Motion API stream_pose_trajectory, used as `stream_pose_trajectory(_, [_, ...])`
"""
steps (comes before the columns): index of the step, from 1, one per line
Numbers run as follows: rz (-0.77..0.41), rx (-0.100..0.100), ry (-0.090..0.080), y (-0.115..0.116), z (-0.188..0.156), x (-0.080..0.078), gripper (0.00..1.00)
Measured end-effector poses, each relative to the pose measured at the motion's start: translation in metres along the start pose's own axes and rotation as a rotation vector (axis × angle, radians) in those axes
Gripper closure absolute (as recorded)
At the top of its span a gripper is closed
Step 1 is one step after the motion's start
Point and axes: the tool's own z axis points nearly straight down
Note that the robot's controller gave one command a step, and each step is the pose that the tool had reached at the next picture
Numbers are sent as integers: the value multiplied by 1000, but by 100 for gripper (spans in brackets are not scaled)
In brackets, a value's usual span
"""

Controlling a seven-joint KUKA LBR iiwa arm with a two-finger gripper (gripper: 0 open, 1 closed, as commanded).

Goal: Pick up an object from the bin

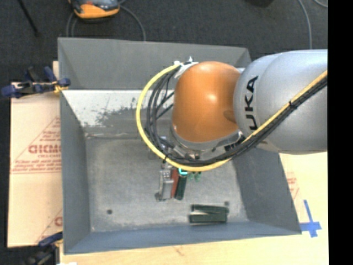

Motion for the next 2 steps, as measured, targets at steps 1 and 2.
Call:
stream_pose_trajectory(1, [3, -1, -8, -1, -4, -2, 0])
stream_pose_trajectory(2, [31, -3, -15, -33, 46, -19, 0])
